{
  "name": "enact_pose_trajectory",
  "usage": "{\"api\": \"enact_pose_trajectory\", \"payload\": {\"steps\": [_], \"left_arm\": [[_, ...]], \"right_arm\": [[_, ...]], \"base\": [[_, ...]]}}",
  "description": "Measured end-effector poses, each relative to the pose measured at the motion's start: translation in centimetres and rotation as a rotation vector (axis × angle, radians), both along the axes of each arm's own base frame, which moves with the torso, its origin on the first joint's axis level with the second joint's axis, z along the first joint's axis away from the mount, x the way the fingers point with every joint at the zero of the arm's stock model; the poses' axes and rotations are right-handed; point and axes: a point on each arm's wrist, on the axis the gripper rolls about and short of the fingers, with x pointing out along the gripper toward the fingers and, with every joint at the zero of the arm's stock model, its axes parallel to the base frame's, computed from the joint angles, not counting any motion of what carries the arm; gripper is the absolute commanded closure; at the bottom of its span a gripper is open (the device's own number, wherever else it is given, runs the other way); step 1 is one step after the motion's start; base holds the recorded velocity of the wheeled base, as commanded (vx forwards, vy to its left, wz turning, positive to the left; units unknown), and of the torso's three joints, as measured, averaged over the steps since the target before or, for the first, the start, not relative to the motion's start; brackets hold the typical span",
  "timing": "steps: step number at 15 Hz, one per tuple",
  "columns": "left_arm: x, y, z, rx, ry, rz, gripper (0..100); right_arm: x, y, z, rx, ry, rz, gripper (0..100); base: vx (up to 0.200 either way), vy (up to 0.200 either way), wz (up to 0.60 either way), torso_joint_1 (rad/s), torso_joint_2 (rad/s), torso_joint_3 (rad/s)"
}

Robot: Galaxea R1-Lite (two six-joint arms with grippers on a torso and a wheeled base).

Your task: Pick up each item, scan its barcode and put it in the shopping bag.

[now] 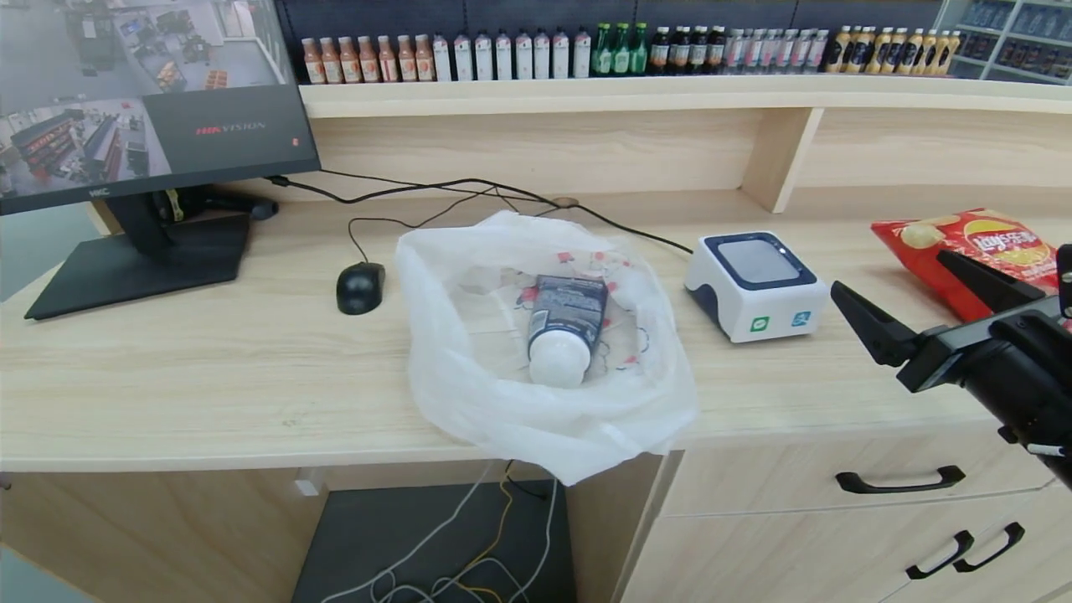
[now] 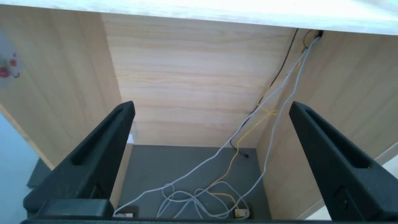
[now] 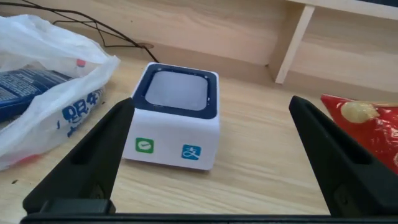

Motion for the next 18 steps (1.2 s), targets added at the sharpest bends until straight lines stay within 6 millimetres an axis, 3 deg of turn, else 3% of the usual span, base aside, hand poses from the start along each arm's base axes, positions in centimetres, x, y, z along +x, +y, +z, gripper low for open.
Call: {"api": "enact_pose_trajectory", "payload": {"steps": [10,18], "left_arm": [[0.0,0.0,0.0,0.001,0.0,0.0,0],[0.0,0.0,0.02,0.004,-0.002,0.0,0]], "right_arm": [[-0.01,0.0,0.01,0.0,0.0,0.0,0],[0.01,0.18,-0.12,-0.003,0.006,0.013,0]], "base": [[0.0,-0.2,0.0,0.002,0.0,0.002],[0.0,0.0,0.0,0.0,0.0,0.0]]}}
